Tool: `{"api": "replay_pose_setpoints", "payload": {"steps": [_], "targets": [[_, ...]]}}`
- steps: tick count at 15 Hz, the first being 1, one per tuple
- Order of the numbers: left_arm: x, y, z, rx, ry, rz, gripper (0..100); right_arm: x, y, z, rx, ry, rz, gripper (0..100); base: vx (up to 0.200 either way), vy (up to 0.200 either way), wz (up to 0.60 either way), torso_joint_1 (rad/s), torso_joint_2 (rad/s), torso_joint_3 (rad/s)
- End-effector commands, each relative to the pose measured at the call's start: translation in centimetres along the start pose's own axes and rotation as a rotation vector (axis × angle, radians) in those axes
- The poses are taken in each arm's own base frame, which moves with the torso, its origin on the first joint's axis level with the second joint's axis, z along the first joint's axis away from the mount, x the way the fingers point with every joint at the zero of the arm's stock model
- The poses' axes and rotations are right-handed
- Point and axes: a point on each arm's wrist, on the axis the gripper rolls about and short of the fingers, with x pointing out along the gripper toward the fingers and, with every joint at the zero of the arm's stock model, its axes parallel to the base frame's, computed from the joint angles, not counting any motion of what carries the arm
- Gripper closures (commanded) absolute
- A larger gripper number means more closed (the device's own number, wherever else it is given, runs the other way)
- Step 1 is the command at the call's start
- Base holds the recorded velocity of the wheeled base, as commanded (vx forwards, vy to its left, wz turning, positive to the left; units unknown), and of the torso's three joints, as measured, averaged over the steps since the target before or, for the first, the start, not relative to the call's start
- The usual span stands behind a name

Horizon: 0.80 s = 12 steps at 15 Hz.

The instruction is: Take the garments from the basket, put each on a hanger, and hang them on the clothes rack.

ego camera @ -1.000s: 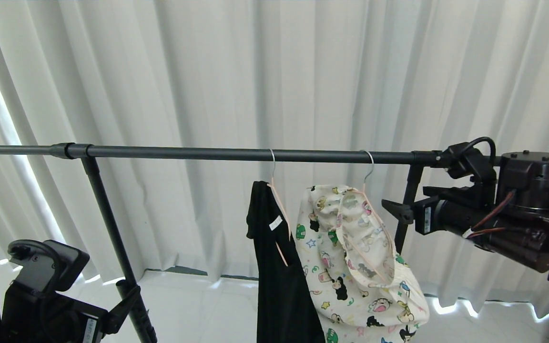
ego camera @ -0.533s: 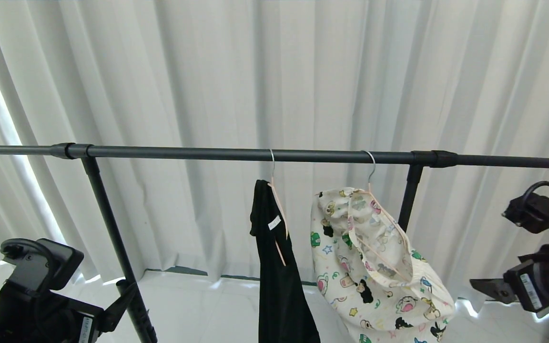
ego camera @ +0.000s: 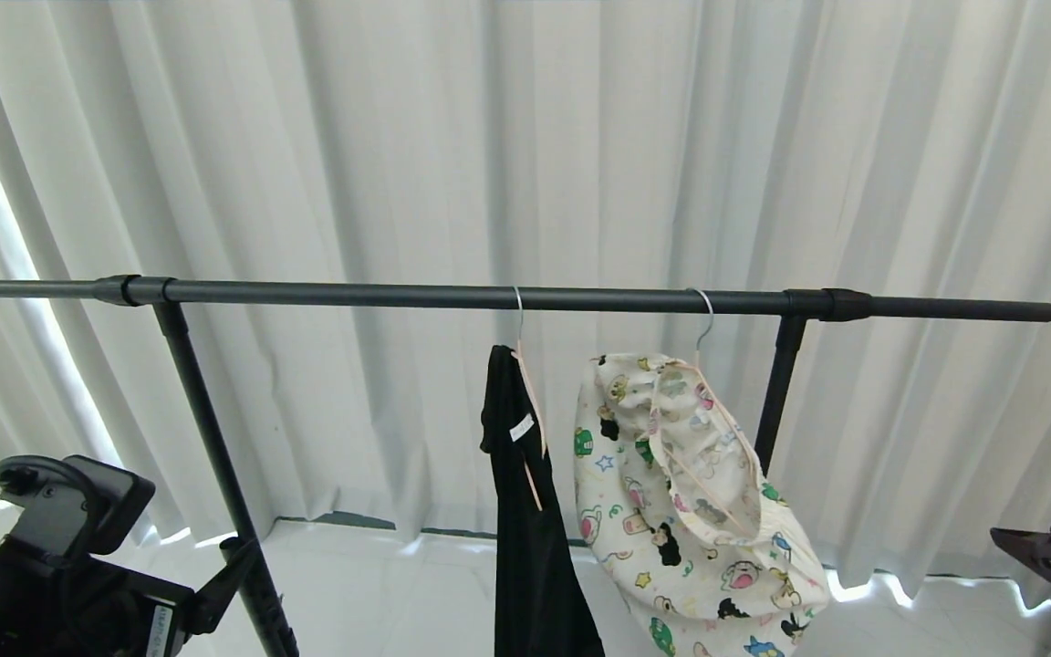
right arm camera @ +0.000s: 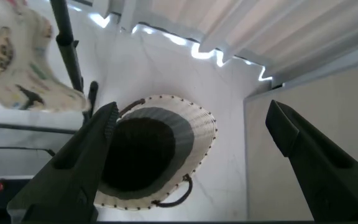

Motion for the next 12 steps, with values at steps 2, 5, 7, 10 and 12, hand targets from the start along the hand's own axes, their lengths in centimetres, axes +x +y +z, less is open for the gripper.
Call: {"api": "replay_pose_setpoints", "payload": {"steps": [2,5,7,10,12], "targets": [[-0.14,0.03,0.01,-0.001,-0.007,0.002,0,-0.04,-0.18,-0.01,0.011,-0.003,-0.005,0,0.0,0.0,0.0,0.0,0.0,0.0],[-0.26,0.08,0.05,-0.002,-0.014,0.004,0,0.01,-0.16,-0.03,0.012,-0.001,-0.005,0,0.0,0.0,0.0,0.0,0.0,0.0],[-0.24,0.06,0.0,0.001,-0.011,0.003,0,0.01,-0.16,-0.03,0.014,-0.002,-0.003,0,0.0,0.0,0.0,0.0,0.0,0.0],[-0.27,0.06,-0.05,0.004,-0.008,0.006,0,0.02,-0.2,-0.03,0.016,-0.001,-0.005,0,-0.067,0.0,0.0,-0.001,0.0,0.004],[-0.39,0.1,-0.02,0.002,-0.016,0.006,0,0.02,-0.2,-0.03,0.016,-0.001,-0.005,0,-0.2,0.0,0.0,0.005,0.0,0.005]]}}
